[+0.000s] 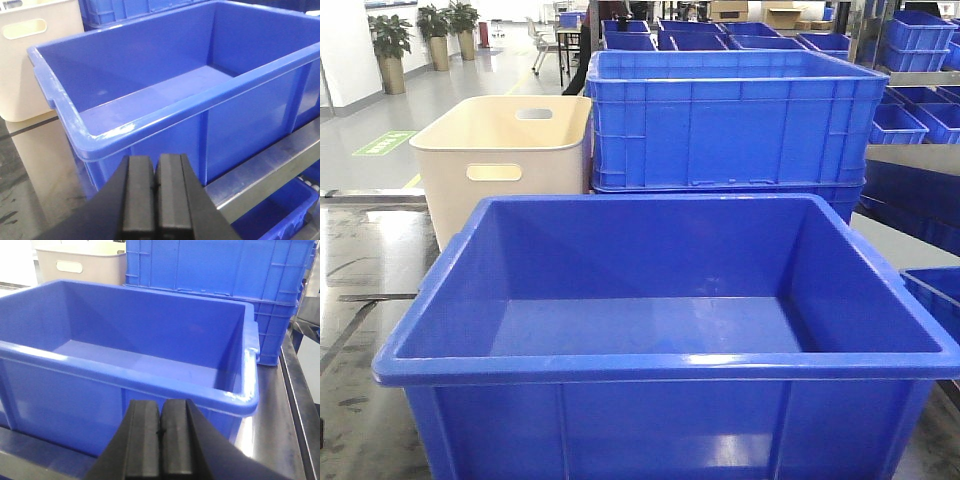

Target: Pick red and yellow blocks into blue bin

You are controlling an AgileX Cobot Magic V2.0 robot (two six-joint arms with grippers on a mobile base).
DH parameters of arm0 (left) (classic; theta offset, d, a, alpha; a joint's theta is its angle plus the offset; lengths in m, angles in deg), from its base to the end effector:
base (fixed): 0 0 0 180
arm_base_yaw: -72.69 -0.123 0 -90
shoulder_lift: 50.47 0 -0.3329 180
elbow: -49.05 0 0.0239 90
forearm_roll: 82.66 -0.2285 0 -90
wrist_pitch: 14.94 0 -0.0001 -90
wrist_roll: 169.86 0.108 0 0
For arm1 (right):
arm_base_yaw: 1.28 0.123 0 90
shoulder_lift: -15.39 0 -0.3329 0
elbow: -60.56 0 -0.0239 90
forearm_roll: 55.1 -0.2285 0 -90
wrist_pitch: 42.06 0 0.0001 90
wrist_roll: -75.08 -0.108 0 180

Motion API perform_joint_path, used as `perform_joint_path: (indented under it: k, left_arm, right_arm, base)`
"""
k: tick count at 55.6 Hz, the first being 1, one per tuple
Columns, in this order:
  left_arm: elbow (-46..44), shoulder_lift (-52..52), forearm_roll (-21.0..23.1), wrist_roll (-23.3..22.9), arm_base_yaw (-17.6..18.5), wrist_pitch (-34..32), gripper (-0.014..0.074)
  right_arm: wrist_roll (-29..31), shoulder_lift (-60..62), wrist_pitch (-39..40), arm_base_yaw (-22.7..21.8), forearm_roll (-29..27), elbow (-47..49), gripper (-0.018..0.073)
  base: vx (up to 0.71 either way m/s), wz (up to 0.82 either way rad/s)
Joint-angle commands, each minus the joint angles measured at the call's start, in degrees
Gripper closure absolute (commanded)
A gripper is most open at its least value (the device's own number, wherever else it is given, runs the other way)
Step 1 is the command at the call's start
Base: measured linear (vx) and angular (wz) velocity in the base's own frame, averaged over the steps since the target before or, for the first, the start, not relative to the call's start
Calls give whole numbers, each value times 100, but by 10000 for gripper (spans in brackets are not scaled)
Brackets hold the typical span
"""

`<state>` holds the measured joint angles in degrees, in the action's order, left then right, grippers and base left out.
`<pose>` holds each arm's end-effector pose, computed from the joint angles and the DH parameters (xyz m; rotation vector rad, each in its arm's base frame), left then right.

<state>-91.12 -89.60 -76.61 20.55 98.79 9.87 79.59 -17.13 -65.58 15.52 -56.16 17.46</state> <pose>0.0574 -0.0335 0.3747 0.5168 1.7442 -0.3024 0.0393 0.0127 0.3646 -0.3114 1.7053 0.1769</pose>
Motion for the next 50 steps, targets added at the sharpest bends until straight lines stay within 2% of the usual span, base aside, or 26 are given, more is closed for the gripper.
perform_joint_path:
  k: [1, 31, 39, 45, 50]
  left_arm:
    - [-137, 11, 72, -46, -2, -506, 603]
    - [-74, -15, 16, -35, -2, -417, 603]
    - [689, 285, -605, -17, -111, -1156, 603]
    - [1650, 1011, -605, -245, -558, -2170, 602]
    - [2426, 1614, -482, -439, -996, -2533, 601]
  right_arm:
    - [12, -22, 395, -16, 44, 124, 570]
    - [12, -22, 327, -16, 44, 124, 570]
    - [12, -22, 327, -16, 44, 124, 570]
    - [12, -22, 327, -16, 44, 124, 570]
    - [12, -22, 327, -16, 44, 124, 570]
  base:
    - [0, 0]
    - [0, 0]
    - [0, 0]
    - [0, 0]
    - [0, 0]
